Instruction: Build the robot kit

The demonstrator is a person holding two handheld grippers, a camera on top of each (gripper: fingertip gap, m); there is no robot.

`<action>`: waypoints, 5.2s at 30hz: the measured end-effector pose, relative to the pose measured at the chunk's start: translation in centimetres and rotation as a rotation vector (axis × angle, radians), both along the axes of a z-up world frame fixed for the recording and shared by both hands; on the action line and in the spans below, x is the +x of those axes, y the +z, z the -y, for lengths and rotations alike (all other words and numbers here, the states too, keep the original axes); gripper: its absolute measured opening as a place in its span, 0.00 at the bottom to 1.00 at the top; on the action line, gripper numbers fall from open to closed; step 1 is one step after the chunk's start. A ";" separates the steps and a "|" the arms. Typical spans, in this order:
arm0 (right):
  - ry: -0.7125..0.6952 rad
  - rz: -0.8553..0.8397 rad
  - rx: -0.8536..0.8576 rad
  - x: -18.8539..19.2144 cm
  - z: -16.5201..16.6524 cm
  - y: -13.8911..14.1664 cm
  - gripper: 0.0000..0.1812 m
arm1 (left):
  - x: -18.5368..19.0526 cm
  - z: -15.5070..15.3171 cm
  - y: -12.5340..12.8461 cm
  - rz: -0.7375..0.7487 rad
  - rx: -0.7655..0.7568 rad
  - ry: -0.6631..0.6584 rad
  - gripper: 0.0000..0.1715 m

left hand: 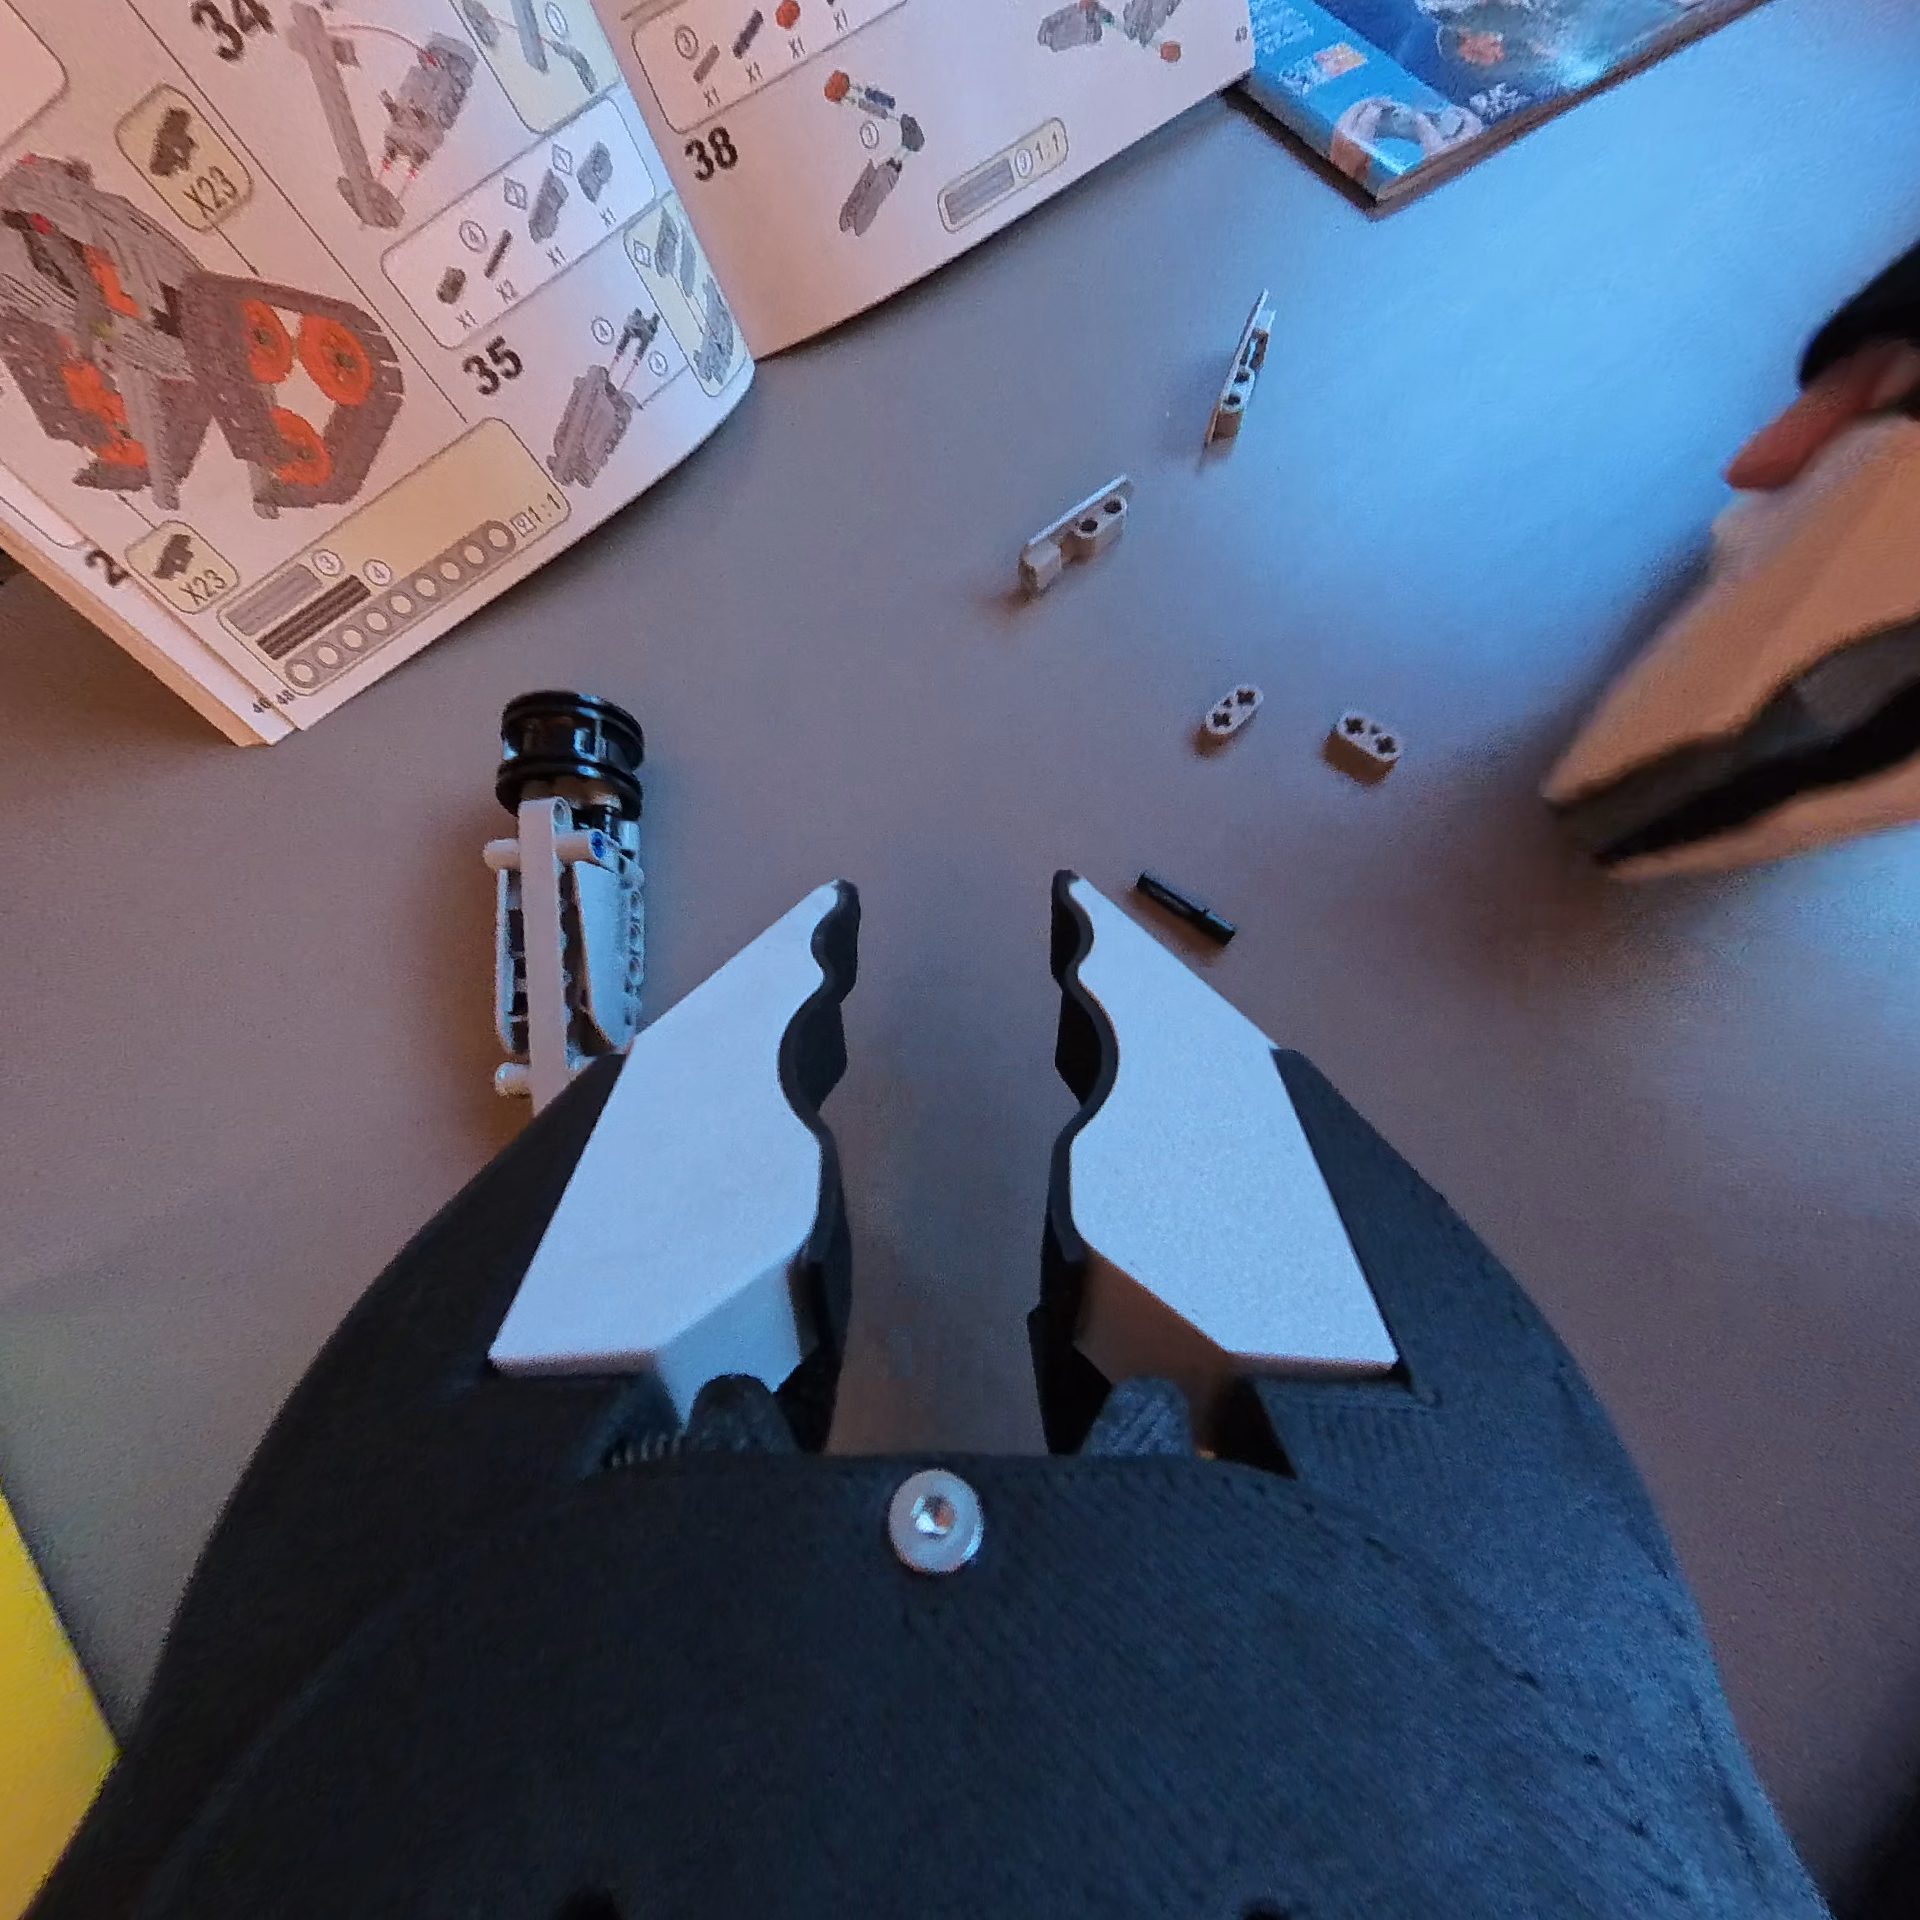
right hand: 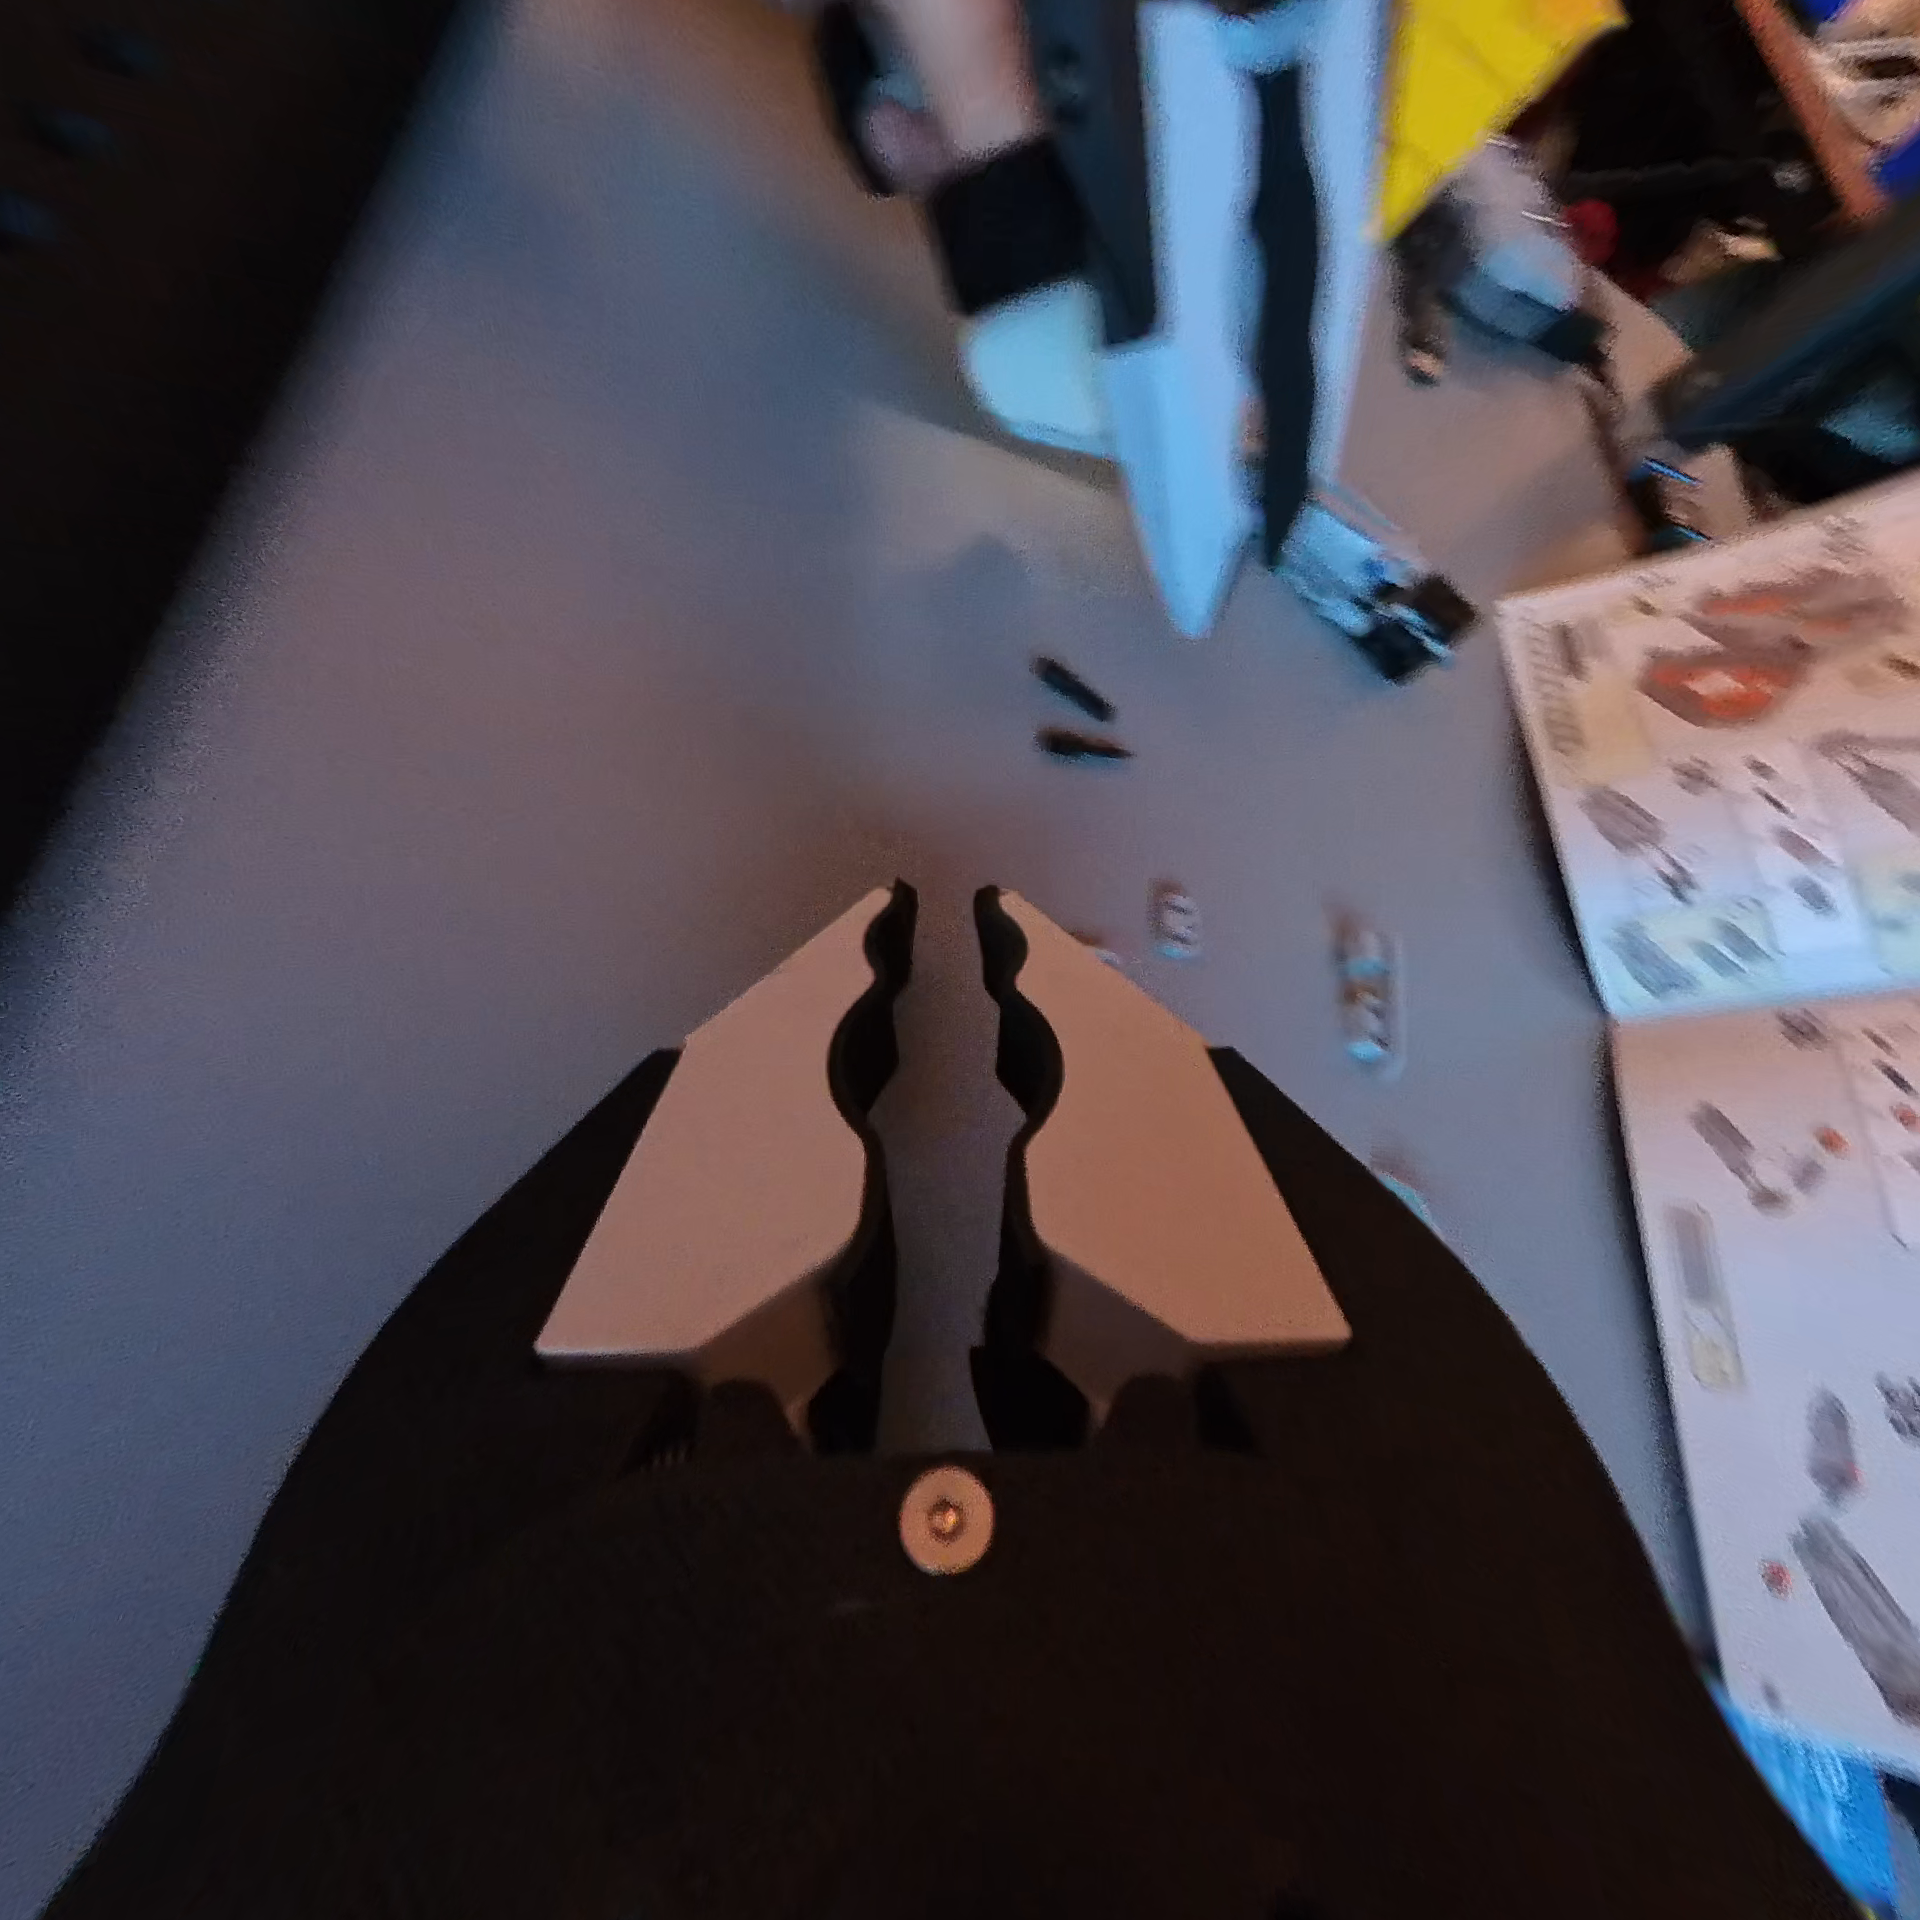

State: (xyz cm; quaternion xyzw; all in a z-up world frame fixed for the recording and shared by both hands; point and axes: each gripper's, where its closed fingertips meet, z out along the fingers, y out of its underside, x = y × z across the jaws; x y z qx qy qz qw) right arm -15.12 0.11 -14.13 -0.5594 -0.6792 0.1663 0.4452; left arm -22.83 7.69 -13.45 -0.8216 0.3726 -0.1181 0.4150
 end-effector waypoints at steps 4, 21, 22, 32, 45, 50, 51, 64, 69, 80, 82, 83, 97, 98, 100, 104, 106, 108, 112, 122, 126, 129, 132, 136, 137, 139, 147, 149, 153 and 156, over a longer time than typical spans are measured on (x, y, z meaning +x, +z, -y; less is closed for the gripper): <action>-0.272 -0.134 -0.090 2.6 -5.6 1.6 0.08 | 0.1 0.3 1.7 0.061 0.020 0.022 0.19; -0.477 -0.036 -0.124 8.6 -13.0 -0.9 0.17 | -0.3 1.6 2.9 0.061 0.039 0.020 0.18; -0.469 -0.036 -0.131 8.5 -13.2 -0.9 0.18 | -0.2 1.7 2.9 0.061 0.038 0.013 0.18; -0.431 -0.030 -0.223 8.4 -14.2 -1.2 0.22 | 0.0 2.2 1.5 0.007 -0.007 -0.005 0.18; -0.422 -0.046 -0.378 7.8 -13.7 -1.7 0.05 | -0.9 1.9 0.1 -0.053 -0.044 0.021 0.18; -0.434 -0.070 -0.446 7.7 -13.3 -1.7 0.05 | -0.8 2.0 0.0 -0.047 -0.054 0.017 0.18; -0.442 -0.085 -0.492 7.6 -13.1 -1.6 0.05 | -0.8 2.0 0.0 -0.043 -0.055 0.016 0.18; -0.262 -0.411 -1.190 1.7 -4.7 6.7 0.04 | 4.1 5.0 6.2 0.424 -0.098 -0.154 0.18; -0.201 -0.382 -1.228 0.3 -2.6 7.2 0.04 | 5.5 5.8 7.6 0.558 -0.134 -0.200 0.15; -0.130 -0.326 -1.210 -0.8 -1.3 6.6 0.04 | 6.9 6.8 7.8 0.760 -0.349 -0.265 0.02; -0.115 -0.362 -1.215 -0.8 -1.6 6.9 0.06 | 6.7 6.7 8.1 0.801 -0.371 -0.251 0.02; -0.120 -0.370 -1.205 -0.6 -1.9 6.8 0.09 | 6.5 6.5 8.2 0.826 -0.385 -0.239 0.02; -0.079 -0.401 -0.976 0.1 -3.1 6.7 0.12 | 4.1 5.4 9.3 0.999 -0.480 -0.179 0.02; -0.059 -0.418 -0.982 -0.1 -2.8 7.2 0.13 | 4.1 5.5 9.5 1.017 -0.490 -0.189 0.02; -0.023 -0.443 -1.001 -0.6 -2.2 7.8 0.13 | 4.1 5.6 9.8 1.040 -0.502 -0.199 0.02; -0.009 -0.444 -1.011 -1.2 -1.7 7.9 0.13 | 4.1 5.7 9.9 1.048 -0.508 -0.203 0.02; -0.016 -0.455 -1.022 -1.4 -1.8 7.8 0.13 | 4.1 5.7 9.8 1.044 -0.508 -0.206 0.02; -0.016 -0.470 -1.038 -1.7 -1.9 7.9 0.13 | 4.2 5.7 9.8 1.040 -0.507 -0.208 0.02; -0.020 -0.504 -1.044 -2.0 -2.2 8.0 0.13 | 4.4 5.9 9.7 1.031 -0.511 -0.216 0.02; 0.027 -0.501 -1.088 -2.4 -1.5 8.2 0.04 | 4.9 6.2 9.4 0.992 -0.501 -0.227 0.01; 0.016 -0.472 -1.087 -2.4 -1.6 7.4 0.04 | 4.9 6.0 8.8 0.937 -0.472 -0.212 0.02; -0.001 -0.441 -1.051 -2.3 -1.7 6.8 0.03 | 5.0 6.1 7.8 0.822 -0.428 -0.211 0.11; -0.012 -0.410 -1.018 -2.3 -1.6 6.2 0.03 | 5.0 6.4 6.6 0.694 -0.391 -0.226 0.16; -0.018 -0.339 -0.959 -2.4 -1.1 4.9 0.04 | 4.9 6.6 5.0 0.525 -0.335 -0.237 0.16; -0.017 -0.319 -0.937 -2.4 -1.0 4.6 0.04 | 4.8 6.7 4.6 0.483 -0.324 -0.242 0.14; -0.023 -0.283 -0.883 -2.4 -0.8 4.0 0.03 | 4.8 7.1 3.6 0.397 -0.315 -0.271 0.05; -0.050 -0.199 -0.708 -2.2 -0.5 2.2 0.03 | 4.8 8.3 1.1 0.212 -0.321 -0.320 0.03; -0.059 -0.226 -0.683 -2.3 -0.8 2.5 0.07 | 3.9 7.7 1.1 0.178 -0.282 -0.305 0.02; -0.072 -0.226 -0.609 -1.7 -1.3 2.3 0.10 | -0.7 4.2 0.6 0.073 -0.133 -0.140 0.01; -0.074 -0.209 -0.597 -1.3 -1.4 1.9 0.10 | -2.2 3.8 -0.8 0.084 -0.186 -0.105 0.00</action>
